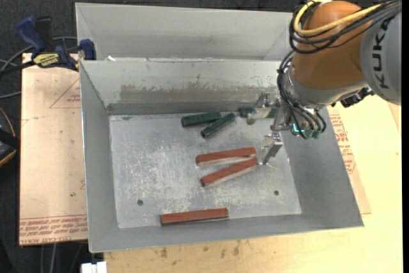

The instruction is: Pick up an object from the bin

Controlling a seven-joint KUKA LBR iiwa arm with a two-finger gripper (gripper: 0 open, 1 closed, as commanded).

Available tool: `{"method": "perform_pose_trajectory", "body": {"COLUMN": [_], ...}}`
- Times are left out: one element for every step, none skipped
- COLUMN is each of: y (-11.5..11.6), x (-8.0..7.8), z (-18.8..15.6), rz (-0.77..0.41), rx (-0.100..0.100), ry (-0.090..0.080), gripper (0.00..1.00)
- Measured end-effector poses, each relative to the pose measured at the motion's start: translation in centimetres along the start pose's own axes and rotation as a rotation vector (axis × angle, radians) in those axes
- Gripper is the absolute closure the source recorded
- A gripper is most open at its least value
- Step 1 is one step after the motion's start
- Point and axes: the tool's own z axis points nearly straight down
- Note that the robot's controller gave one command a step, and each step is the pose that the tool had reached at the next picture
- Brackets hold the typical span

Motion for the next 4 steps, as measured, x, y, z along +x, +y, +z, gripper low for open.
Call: {"method": "perform_pose_trajectory", "body": {"y": [0.0, 0.4, 2.0, 2.0], "x": [-0.2, -0.8, -0.5, -0.5], "z": [-0.4, 4.0, 13.5, 13.5], "rz": [0.000, -0.032, -0.254, -0.254], "rx": [0.000, 0.001, 0.004, 0.004], "ry": [-0.008, -0.016, -0.045, -0.045], "gripper": [0.00, 0.00, 1.00, 1.00]}}
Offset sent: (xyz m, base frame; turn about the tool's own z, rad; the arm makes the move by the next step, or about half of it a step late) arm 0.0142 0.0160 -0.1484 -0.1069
